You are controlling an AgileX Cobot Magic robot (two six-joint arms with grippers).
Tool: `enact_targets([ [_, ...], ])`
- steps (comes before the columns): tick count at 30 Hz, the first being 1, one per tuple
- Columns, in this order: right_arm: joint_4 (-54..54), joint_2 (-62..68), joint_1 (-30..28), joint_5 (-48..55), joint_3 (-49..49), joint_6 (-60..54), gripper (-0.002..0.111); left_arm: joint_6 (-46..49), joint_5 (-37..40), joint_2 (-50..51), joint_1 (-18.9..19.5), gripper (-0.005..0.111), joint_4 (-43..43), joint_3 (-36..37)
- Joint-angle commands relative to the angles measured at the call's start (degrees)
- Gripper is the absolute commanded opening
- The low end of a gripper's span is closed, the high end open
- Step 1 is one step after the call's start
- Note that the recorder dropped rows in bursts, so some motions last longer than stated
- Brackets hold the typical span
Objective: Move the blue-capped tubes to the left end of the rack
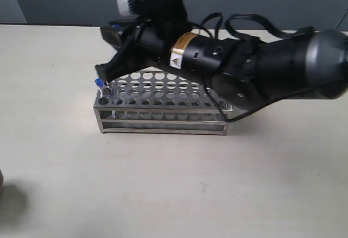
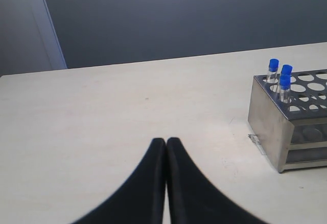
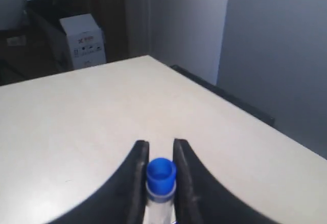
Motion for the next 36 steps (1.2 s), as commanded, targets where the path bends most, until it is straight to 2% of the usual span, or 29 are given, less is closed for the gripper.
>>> enact_targets([
  [1, -1.9, 5.9, 3.4, 3.9, -5.3, 0.2, -0.001, 0.0, -0.7, 0.2, -0.2, 0.001, 0.1, -0.3],
  [9, -2.2, 11.1, 5.1, 5.5, -8.8, 0.2, -0.001, 0.0, -0.7, 0.2, -0.2, 0.001, 0.1, -0.3],
  [22, 0.1, 10.9, 4.4, 9.4, -8.8, -5.9, -0.001, 0.0, -0.7, 0.2, -0.2, 0.001, 0.1, -0.3],
  [31, 0.2, 11.5, 2.7, 8.8, -8.8, -5.2, -0.001, 0.0, -0.7, 0.2, -0.2, 0.001, 0.1, -0.3],
  [36, 0.2, 15.0, 2.8, 7.9, -8.8, -0.6, -0.001, 0.0, -0.7, 0.2, -0.2, 0.001, 0.1, -0.3],
])
